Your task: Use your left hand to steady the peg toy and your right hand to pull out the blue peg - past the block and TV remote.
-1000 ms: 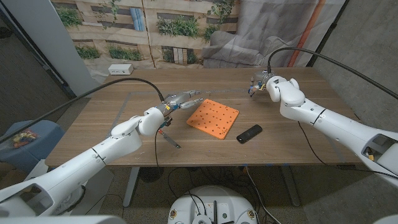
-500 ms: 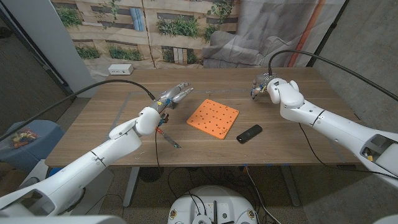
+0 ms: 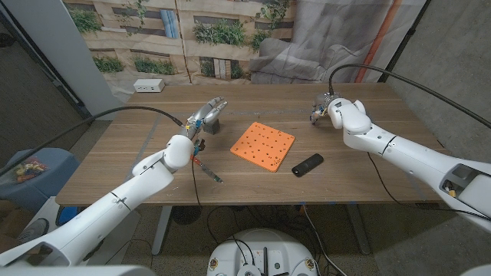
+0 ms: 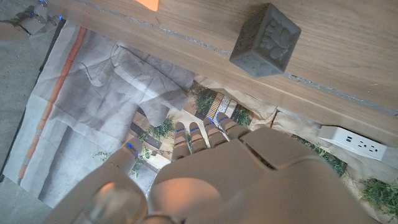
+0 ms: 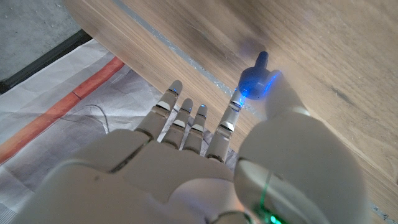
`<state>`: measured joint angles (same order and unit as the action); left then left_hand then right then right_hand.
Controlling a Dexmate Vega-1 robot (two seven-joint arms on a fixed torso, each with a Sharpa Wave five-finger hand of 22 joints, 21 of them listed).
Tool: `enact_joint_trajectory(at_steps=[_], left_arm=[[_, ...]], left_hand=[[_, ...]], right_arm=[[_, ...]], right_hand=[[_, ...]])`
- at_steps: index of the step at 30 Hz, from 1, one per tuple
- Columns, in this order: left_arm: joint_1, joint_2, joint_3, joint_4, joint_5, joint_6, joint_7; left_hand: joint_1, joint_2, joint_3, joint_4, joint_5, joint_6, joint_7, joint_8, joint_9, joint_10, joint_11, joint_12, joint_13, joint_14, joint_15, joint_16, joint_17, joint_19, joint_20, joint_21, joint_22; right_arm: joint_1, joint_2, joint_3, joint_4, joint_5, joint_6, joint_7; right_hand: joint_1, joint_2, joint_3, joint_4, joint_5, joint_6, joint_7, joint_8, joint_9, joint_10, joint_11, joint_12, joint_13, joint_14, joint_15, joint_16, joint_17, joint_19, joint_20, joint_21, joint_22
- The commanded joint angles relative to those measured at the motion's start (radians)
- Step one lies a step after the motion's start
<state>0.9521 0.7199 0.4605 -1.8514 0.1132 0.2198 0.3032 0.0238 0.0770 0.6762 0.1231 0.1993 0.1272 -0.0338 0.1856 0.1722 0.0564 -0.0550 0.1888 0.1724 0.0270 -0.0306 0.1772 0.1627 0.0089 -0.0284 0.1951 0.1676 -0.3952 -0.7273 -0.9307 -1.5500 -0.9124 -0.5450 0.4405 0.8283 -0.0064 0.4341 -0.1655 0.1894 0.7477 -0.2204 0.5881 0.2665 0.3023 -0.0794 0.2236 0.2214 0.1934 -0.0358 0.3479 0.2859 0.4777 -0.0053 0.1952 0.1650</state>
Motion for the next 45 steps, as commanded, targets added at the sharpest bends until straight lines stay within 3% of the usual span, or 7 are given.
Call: enact_joint_trajectory(at_steps=[1, 6, 21, 35, 38, 40, 45], left_arm=[[0.036, -0.02, -0.041, 0.0, -0.089, -0.019, 0.083], [0.037, -0.032, -0.045, 0.027, -0.128, -0.067, 0.089], [0.027, -0.028, -0.034, 0.042, -0.15, -0.074, 0.101], [0.012, -0.03, -0.03, 0.067, -0.16, -0.083, 0.11], [0.008, -0.03, -0.026, 0.073, -0.16, -0.087, 0.109], [0.006, -0.031, -0.026, 0.077, -0.163, -0.09, 0.108], [-0.001, -0.034, -0.025, 0.091, -0.174, -0.103, 0.101]], left_hand=[[0.012, 0.083, 0.004, -0.006, -0.005, 0.013, 0.003, 0.002, 0.0, 0.013, -0.003, 0.007, 0.001, 0.009, -0.034, 0.002, 0.004, 0.01, -0.112, 0.001, 0.002], [0.014, 0.083, 0.008, -0.01, -0.006, 0.024, 0.003, 0.004, 0.0, 0.024, -0.005, 0.009, 0.001, 0.017, -0.037, 0.003, 0.003, 0.016, -0.11, 0.002, 0.002], [0.016, 0.083, 0.013, -0.015, -0.006, 0.03, 0.002, 0.002, 0.0, 0.034, -0.004, 0.01, 0.001, 0.021, -0.038, 0.002, 0.003, 0.019, -0.11, 0.001, 0.002], [0.017, 0.083, 0.017, -0.018, -0.007, 0.032, 0.004, 0.001, 0.0, 0.035, -0.004, 0.008, 0.001, 0.022, -0.037, 0.001, 0.003, 0.021, -0.109, 0.0, 0.002], [0.017, 0.083, 0.018, -0.019, -0.007, 0.032, 0.005, 0.0, 0.0, 0.035, -0.003, 0.008, 0.001, 0.022, -0.036, 0.0, 0.004, 0.021, -0.108, 0.0, 0.002], [0.017, 0.083, 0.019, -0.019, -0.007, 0.032, 0.004, 0.0, 0.0, 0.035, -0.003, 0.007, 0.001, 0.023, -0.036, 0.0, 0.004, 0.021, -0.108, 0.0, 0.002], [0.017, 0.082, 0.02, -0.02, -0.007, 0.032, 0.005, -0.001, 0.0, 0.035, -0.002, 0.007, 0.001, 0.022, -0.035, 0.0, 0.004, 0.022, -0.108, 0.0, 0.002]], right_arm=[[0.009, 0.021, -0.01, 0.037, 0.02, 0.009, 0.004], [0.014, 0.027, -0.015, 0.046, 0.037, 0.021, 0.002], [0.015, 0.039, -0.004, 0.074, 0.119, 0.012, -0.028], [0.035, 0.03, -0.016, 0.069, 0.163, 0.002, -0.015], [0.049, 0.026, -0.023, 0.07, 0.173, 0.012, 0.014], [0.053, 0.022, -0.023, 0.069, 0.181, 0.022, 0.019], [0.059, 0.013, -0.022, 0.066, 0.197, 0.04, 0.03]], right_hand=[[-0.003, -0.002, -0.003, 0.003, 0.005, -0.005, -0.001, 0.001, 0.001, -0.001, 0.002, -0.001, 0.002, 0.007, -0.017, -0.001, 0.003, 0.012, 0.0, -0.001, 0.004], [-0.009, -0.007, -0.009, 0.005, 0.003, -0.024, -0.001, -0.007, 0.0, -0.006, 0.009, -0.003, 0.002, 0.008, -0.007, -0.001, 0.004, 0.01, 0.002, -0.002, 0.004], [-0.024, -0.017, -0.021, 0.009, 0.001, -0.073, 0.001, -0.026, -0.003, -0.022, 0.024, -0.009, 0.004, 0.003, 0.003, -0.004, 0.007, 0.008, 0.007, -0.004, 0.004], [-0.083, -0.049, -0.058, 0.019, -0.009, -0.224, 0.005, -0.084, -0.014, -0.093, 0.05, -0.027, 0.009, -0.045, 0.043, -0.031, 0.013, -0.033, 0.038, -0.013, 0.005], [-0.103, -0.056, -0.069, 0.021, -0.013, -0.289, 0.008, -0.11, -0.019, -0.141, 0.063, -0.033, 0.01, -0.076, 0.059, -0.047, 0.015, -0.059, 0.049, -0.013, 0.005], [-0.129, -0.067, -0.082, 0.025, -0.009, -0.354, 0.024, -0.14, -0.029, -0.185, 0.077, -0.036, 0.012, -0.108, 0.084, -0.064, 0.015, -0.092, 0.063, -0.015, 0.005], [-0.171, -0.079, -0.1, 0.035, -0.005, -0.424, 0.039, -0.172, -0.037, -0.231, 0.091, -0.037, 0.015, -0.143, 0.109, -0.083, 0.016, -0.13, 0.082, -0.018, 0.005]])
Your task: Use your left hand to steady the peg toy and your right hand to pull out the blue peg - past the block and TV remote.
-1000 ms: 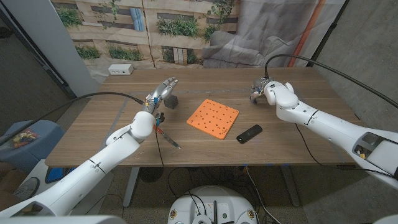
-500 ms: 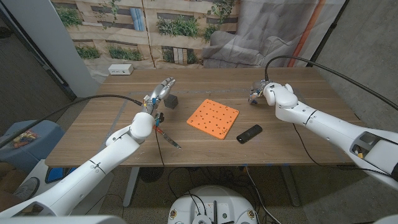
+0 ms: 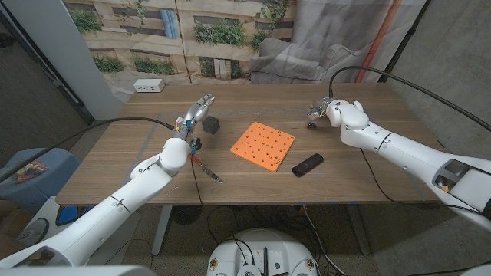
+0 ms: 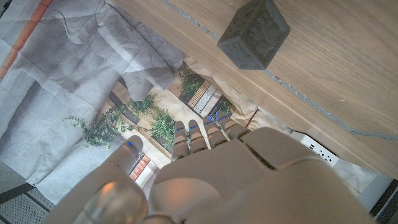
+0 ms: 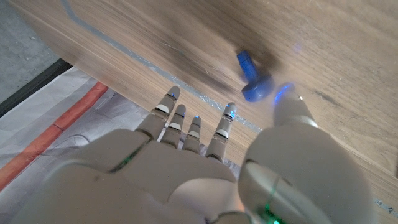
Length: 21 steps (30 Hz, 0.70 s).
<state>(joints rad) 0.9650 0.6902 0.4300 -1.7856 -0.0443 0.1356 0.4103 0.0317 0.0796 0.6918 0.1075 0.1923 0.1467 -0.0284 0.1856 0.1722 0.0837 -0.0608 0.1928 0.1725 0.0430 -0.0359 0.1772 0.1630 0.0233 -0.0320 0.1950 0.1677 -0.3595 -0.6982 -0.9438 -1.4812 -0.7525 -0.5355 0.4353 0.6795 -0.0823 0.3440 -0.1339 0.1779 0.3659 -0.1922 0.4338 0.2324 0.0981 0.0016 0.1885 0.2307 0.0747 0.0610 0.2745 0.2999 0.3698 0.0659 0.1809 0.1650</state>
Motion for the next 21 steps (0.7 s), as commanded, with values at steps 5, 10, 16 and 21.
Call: enact_joint_trajectory(at_steps=[5, 10, 16, 21], left_arm=[[-0.022, -0.007, -0.001, 0.046, -0.052, -0.035, -0.032], [-0.031, -0.012, 0.001, 0.088, -0.071, -0.083, -0.047], [-0.033, -0.032, -0.006, 0.124, -0.108, -0.12, -0.052], [-0.038, -0.047, -0.011, 0.158, -0.14, -0.149, -0.061]], left_hand=[[0.009, 0.079, 0.005, -0.006, -0.001, 0.01, 0.002, -0.002, 0.0, 0.005, 0.005, 0.001, 0.001, 0.005, -0.029, -0.001, 0.003, 0.007, -0.104, -0.001, 0.002], [0.008, 0.078, 0.007, -0.006, -0.001, 0.004, 0.005, -0.005, 0.0, -0.001, 0.008, -0.002, 0.001, -0.004, -0.026, -0.004, 0.004, 0.009, -0.105, -0.001, 0.002], [0.007, 0.078, 0.009, -0.007, -0.001, 0.016, 0.005, -0.002, 0.0, 0.007, 0.011, 0.0, 0.002, 0.004, -0.028, -0.001, 0.004, 0.032, -0.103, 0.006, 0.002], [0.006, 0.077, 0.011, -0.008, -0.002, 0.013, 0.006, -0.004, 0.0, 0.004, 0.013, -0.001, 0.002, 0.0, -0.024, -0.003, 0.004, 0.033, -0.104, 0.006, 0.002]], right_arm=[[0.027, -0.034, -0.006, -0.002, 0.055, 0.085, 0.032], [0.03, -0.045, 0.003, 0.003, 0.077, 0.121, 0.046], [0.033, -0.056, 0.013, 0.005, 0.101, 0.158, 0.065], [0.02, -0.052, 0.037, 0.001, 0.134, 0.157, 0.054]], right_hand=[[-0.044, -0.005, -0.017, 0.006, 0.011, -0.1, 0.018, -0.045, -0.007, -0.06, 0.018, -0.002, 0.007, -0.046, 0.028, -0.021, 0.003, -0.043, 0.019, -0.003, 0.004], [-0.084, -0.008, -0.03, 0.013, 0.01, -0.184, 0.039, -0.085, -0.011, -0.114, 0.037, -0.003, 0.009, -0.082, 0.049, -0.037, 0.005, -0.079, 0.028, -0.002, 0.004], [-0.125, -0.01, -0.043, 0.019, 0.011, -0.256, 0.082, -0.123, -0.014, -0.162, 0.06, -0.001, 0.011, -0.121, 0.067, -0.052, 0.008, -0.121, 0.037, -0.004, 0.004], [-0.146, -0.011, -0.049, 0.022, 0.012, -0.307, 0.098, -0.152, -0.017, -0.189, 0.067, 0.001, 0.012, -0.142, 0.08, -0.059, 0.008, -0.142, 0.044, -0.003, 0.004]])
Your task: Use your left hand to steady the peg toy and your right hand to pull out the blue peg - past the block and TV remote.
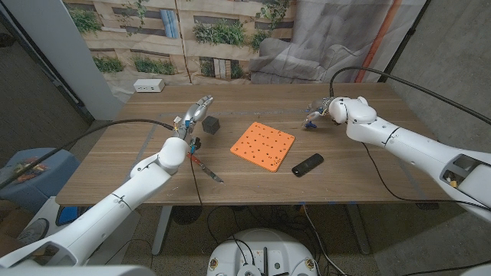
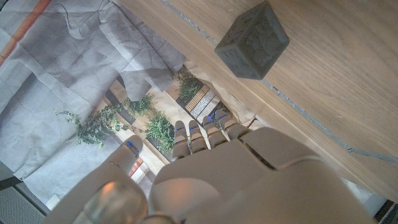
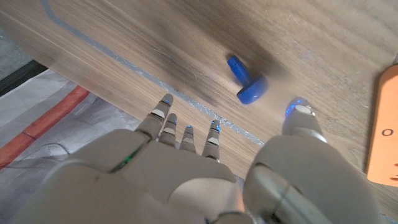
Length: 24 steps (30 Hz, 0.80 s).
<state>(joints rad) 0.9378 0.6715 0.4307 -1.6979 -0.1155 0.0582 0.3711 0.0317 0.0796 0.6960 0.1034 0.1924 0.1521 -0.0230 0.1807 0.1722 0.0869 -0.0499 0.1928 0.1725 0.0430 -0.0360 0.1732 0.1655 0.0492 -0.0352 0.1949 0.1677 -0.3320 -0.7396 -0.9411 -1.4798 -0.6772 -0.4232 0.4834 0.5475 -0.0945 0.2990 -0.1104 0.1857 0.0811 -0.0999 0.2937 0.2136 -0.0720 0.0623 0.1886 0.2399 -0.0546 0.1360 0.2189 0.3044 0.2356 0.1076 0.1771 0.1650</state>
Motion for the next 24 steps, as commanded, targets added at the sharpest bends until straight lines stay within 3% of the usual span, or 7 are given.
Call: enact_joint_trajectory(at_steps=[1, 7, 14, 24], left_arm=[[-0.012, -0.032, -0.013, 0.078, -0.073, -0.08, -0.02], [-0.024, -0.049, -0.016, 0.124, -0.094, -0.124, -0.023], [-0.032, -0.071, -0.024, 0.174, -0.122, -0.172, -0.022], [-0.041, -0.07, -0.027, 0.214, -0.153, -0.22, -0.057]], left_hand=[[0.006, 0.077, 0.007, -0.005, -0.002, 0.005, 0.001, 0.0, 0.0, -0.001, 0.001, -0.002, 0.002, 0.0, -0.025, 0.001, 0.002, 0.007, -0.1, 0.005, 0.002], [0.005, 0.075, 0.008, -0.006, -0.002, -0.006, 0.0, -0.004, 0.0, -0.009, 0.002, -0.005, 0.002, -0.008, -0.024, -0.001, 0.002, 0.003, -0.098, 0.002, 0.002], [0.005, 0.073, 0.009, -0.008, -0.003, -0.015, 0.001, -0.006, 0.0, -0.015, 0.0, -0.007, 0.002, -0.011, -0.024, -0.001, 0.002, 0.0, -0.097, 0.0, 0.002], [0.006, 0.071, 0.01, -0.012, -0.003, -0.024, 0.002, -0.007, 0.0, -0.017, 0.0, -0.007, 0.001, -0.014, -0.022, -0.001, 0.002, 0.0, -0.097, -0.001, 0.002]], right_arm=[[-0.009, -0.011, 0.039, 0.0, 0.069, 0.048, 0.006], [-0.048, -0.023, 0.091, -0.019, 0.15, 0.08, -0.049], [-0.135, -0.041, 0.201, -0.038, 0.315, 0.141, -0.173], [-0.211, -0.031, 0.281, -0.021, 0.48, 0.212, -0.3]], right_hand=[[-0.017, 0.002, -0.005, -0.001, 0.004, -0.026, 0.007, -0.014, 0.001, -0.022, 0.009, 0.0, 0.003, -0.014, 0.006, -0.004, 0.004, -0.011, 0.005, 0.0, 0.004], [-0.057, 0.002, -0.017, 0.008, 0.005, -0.087, 0.019, -0.052, -0.002, -0.054, 0.021, 0.005, 0.003, -0.058, 0.024, -0.014, 0.006, -0.056, 0.015, -0.002, 0.005], [-0.09, 0.012, -0.024, 0.015, 0.003, -0.139, 0.015, -0.084, -0.01, -0.07, 0.009, 0.009, 0.002, -0.104, 0.03, -0.023, 0.007, -0.123, 0.019, -0.01, 0.004], [-0.098, 0.023, -0.023, 0.011, 0.001, -0.148, 0.001, -0.095, -0.018, -0.064, -0.027, 0.015, -0.006, -0.111, -0.022, -0.019, 0.001, -0.13, -0.03, 0.002, 0.003]])
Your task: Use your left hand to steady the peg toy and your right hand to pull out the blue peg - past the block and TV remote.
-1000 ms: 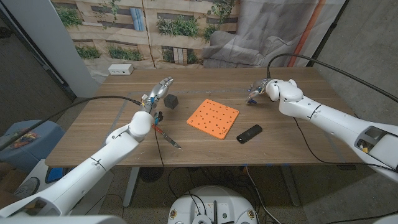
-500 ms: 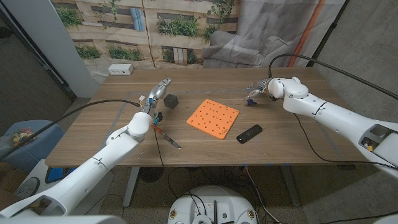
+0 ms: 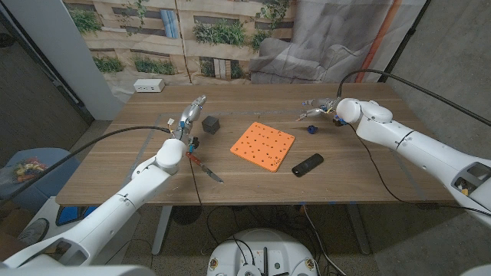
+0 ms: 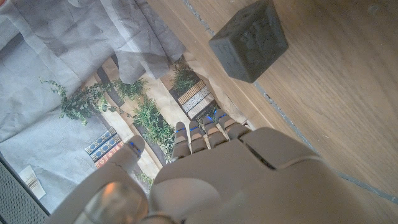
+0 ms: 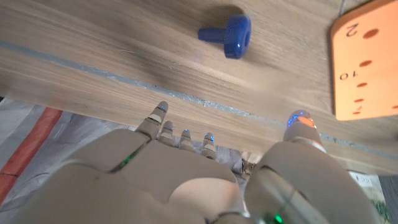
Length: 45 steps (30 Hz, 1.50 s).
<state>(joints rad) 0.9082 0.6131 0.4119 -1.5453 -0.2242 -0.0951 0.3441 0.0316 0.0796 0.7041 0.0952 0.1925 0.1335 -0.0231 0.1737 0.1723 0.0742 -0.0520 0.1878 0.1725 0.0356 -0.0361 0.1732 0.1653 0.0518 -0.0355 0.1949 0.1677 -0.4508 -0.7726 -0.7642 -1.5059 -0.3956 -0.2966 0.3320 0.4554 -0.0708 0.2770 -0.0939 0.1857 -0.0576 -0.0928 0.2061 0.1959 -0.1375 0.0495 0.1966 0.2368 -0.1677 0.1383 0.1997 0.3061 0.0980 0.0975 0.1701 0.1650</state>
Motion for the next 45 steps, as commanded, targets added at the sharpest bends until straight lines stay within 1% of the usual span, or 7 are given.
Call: enact_joint_trajectory(at_steps=[1, 14, 23, 28, 34, 41, 45], left_arm=[[-0.011, -0.012, -0.009, 0.06, -0.046, -0.064, -0.026], [-0.03, -0.036, -0.012, 0.137, -0.05, -0.145, -0.023], [-0.045, -0.068, -0.019, 0.22, -0.068, -0.236, -0.03], [-0.034, -0.067, -0.022, 0.215, -0.062, -0.244, -0.016], [-0.039, -0.075, -0.021, 0.239, -0.073, -0.262, -0.028], [-0.067, -0.095, -0.017, 0.291, -0.116, -0.286, -0.084], [-0.096, -0.115, -0.013, 0.349, -0.157, -0.327, -0.151]], left_hand=[[0.006, 0.071, 0.002, -0.005, -0.003, -0.006, 0.002, -0.001, 0.0, -0.005, 0.002, -0.002, 0.001, -0.006, -0.022, -0.001, 0.002, -0.003, -0.096, -0.001, 0.002], [0.011, 0.074, 0.008, -0.014, -0.003, -0.012, 0.009, 0.001, 0.0, -0.006, 0.007, -0.002, 0.001, -0.007, -0.018, -0.001, 0.001, -0.003, -0.093, -0.002, 0.002], [0.015, 0.076, 0.011, -0.021, -0.003, -0.015, 0.009, 0.002, 0.001, -0.007, 0.009, -0.002, 0.001, -0.007, -0.015, -0.001, 0.0, -0.002, -0.092, -0.003, 0.002], [0.016, 0.076, 0.013, -0.023, -0.003, -0.018, 0.011, 0.001, 0.001, -0.007, 0.009, -0.001, 0.001, -0.006, -0.016, 0.0, 0.0, -0.002, -0.091, -0.003, 0.002], [0.016, 0.077, 0.014, -0.025, -0.004, -0.02, 0.011, 0.002, 0.001, -0.007, 0.008, -0.001, 0.001, -0.004, -0.015, 0.001, 0.0, -0.002, -0.092, -0.003, 0.002], [0.005, 0.069, 0.011, -0.023, -0.006, -0.058, 0.013, -0.003, 0.001, -0.04, 0.011, -0.01, 0.001, -0.01, -0.01, 0.001, 0.003, -0.041, -0.082, -0.014, 0.003], [0.0, 0.066, 0.009, -0.023, -0.007, -0.082, 0.013, -0.005, 0.0, -0.063, 0.009, -0.012, 0.0, -0.027, -0.003, -0.003, 0.003, -0.076, -0.079, -0.02, 0.002]], right_arm=[[-0.097, 0.003, 0.109, 0.007, 0.212, 0.092, -0.156], [-0.151, 0.03, 0.166, 0.057, 0.35, 0.212, -0.286], [-0.177, 0.077, 0.2, 0.126, 0.44, 0.335, -0.358], [-0.196, 0.127, 0.234, 0.194, 0.534, 0.425, -0.379], [-0.219, 0.158, 0.259, 0.23, 0.6, 0.48, -0.404], [-0.265, 0.199, 0.304, 0.241, 0.71, 0.524, -0.425], [-0.281, 0.223, 0.327, 0.266, 0.776, 0.558, -0.411]], right_hand=[[-0.006, 0.001, 0.0, -0.006, 0.001, -0.008, -0.01, -0.007, -0.002, 0.003, -0.019, 0.007, -0.004, 0.001, -0.031, 0.0, -0.003, 0.01, -0.025, 0.011, 0.003], [-0.021, 0.015, 0.0, -0.008, -0.006, 0.004, -0.002, -0.009, -0.009, 0.049, -0.033, 0.018, -0.02, 0.028, -0.076, 0.011, -0.018, 0.05, -0.07, 0.024, 0.001], [-0.047, 0.022, -0.008, -0.003, -0.009, 0.02, 0.007, -0.008, -0.013, 0.07, -0.043, 0.018, -0.03, 0.065, -0.105, 0.022, -0.03, 0.093, -0.094, 0.031, 0.0], [-0.079, 0.031, -0.016, 0.01, -0.012, 0.036, 0.005, -0.007, -0.014, 0.096, -0.051, 0.022, -0.036, 0.084, -0.12, 0.029, -0.034, 0.094, -0.099, 0.026, 0.001], [-0.115, 0.048, -0.023, 0.027, -0.011, 0.045, 0.006, -0.008, -0.016, 0.108, -0.054, 0.02, -0.041, 0.079, -0.13, 0.026, -0.036, 0.073, -0.107, 0.015, 0.001], [-0.189, 0.08, -0.039, 0.059, -0.008, 0.047, 0.007, -0.016, -0.019, 0.114, -0.077, 0.007, -0.05, 0.067, -0.145, 0.02, -0.044, -0.027, -0.11, -0.004, 0.003], [-0.209, 0.084, -0.045, 0.067, -0.007, 0.047, 0.019, -0.018, -0.019, 0.117, -0.077, 0.005, -0.052, 0.063, -0.14, 0.018, -0.046, -0.053, -0.111, -0.004, 0.003]])
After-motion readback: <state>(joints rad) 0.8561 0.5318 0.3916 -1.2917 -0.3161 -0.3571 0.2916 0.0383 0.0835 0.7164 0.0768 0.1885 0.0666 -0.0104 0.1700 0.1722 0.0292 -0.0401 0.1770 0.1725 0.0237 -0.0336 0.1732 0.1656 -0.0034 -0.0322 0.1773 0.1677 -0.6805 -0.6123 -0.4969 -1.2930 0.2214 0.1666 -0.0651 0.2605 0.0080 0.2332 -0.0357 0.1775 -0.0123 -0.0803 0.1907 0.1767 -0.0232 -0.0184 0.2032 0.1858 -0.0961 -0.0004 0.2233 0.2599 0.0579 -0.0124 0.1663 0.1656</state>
